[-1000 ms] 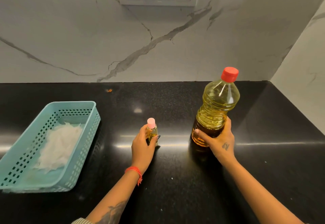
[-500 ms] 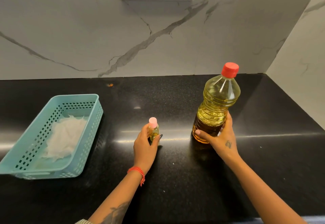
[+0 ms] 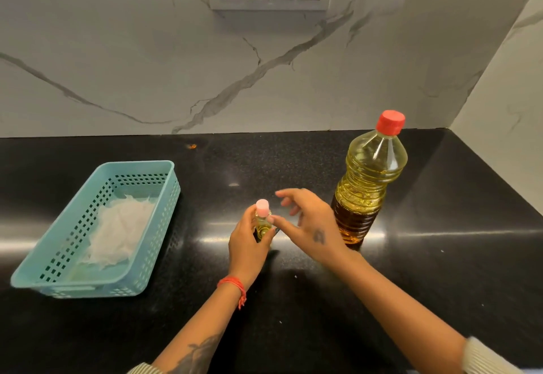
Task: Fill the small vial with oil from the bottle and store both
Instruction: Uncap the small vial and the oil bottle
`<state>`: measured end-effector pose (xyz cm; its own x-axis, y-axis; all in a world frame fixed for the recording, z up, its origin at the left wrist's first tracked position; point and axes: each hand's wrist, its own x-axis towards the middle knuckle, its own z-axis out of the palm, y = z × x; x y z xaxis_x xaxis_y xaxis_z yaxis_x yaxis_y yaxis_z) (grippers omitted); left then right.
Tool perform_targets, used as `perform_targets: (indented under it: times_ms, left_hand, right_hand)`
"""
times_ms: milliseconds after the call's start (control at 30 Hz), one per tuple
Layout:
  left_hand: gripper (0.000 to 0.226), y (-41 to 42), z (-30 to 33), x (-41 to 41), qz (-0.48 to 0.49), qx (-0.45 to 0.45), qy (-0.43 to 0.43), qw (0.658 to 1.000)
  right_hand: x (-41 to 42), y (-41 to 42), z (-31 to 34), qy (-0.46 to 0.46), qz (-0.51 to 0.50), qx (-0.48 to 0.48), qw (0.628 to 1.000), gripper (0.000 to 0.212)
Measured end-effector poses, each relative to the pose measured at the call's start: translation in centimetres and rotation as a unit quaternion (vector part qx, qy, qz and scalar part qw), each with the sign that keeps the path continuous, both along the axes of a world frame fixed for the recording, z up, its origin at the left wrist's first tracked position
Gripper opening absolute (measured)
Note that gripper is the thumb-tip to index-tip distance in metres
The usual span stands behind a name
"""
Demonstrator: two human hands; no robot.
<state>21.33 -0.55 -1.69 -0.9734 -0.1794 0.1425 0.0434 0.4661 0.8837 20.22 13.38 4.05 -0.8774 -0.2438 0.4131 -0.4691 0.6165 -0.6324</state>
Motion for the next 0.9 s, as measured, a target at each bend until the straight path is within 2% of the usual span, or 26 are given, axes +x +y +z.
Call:
perform_targets:
  times_ms: [200,400,567,633,700,800,900]
  left_hand:
    - [0.037,0.1,0.8,-0.1,0.011,-0.054,-0.009,0.998]
    - [0.031,-0.2,0.8,-0.3,-0.002,-0.085,-0.014,0.996]
    - [0.031,-0.4,0.9,-0.4,-0.015,-0.087,-0.012,0.996]
    - [0.035,-0.4,1.0,-0.4,-0.021,-0.076,-0.019,0.997]
    - [0.035,-0.5,1.0,-0.4,-0.024,-0.062,-0.024,0.998]
    - [0.033,-0.6,0.7,-0.4,-0.022,-0.039,-0.027,0.999]
    - [0.033,-0.6,0.7,-0.6,-0.014,-0.046,-0.037,0.998]
  right_hand:
    - [-3.3,-2.8,-0.2,-0.063,0.037,0.127,0.989,0.029]
    - [-3.6,-2.3,-0.1,-0.032,0.094,0.183,0.978,0.026]
    - [-4.0,-1.9,1.6,-0.017,0.181,0.268,0.946,0.018]
    - [-4.4,-1.8,2.3,-0.037,0.208,0.307,0.928,0.029]
    - [-4.6,-1.7,2.9,-0.072,0.222,0.294,0.927,0.048]
    - [-4.4,-1.9,3.3,-0.1,0.184,0.194,0.958,0.071]
    - [-4.0,-2.5,2.7,-0.092,0.094,0.171,0.976,0.064]
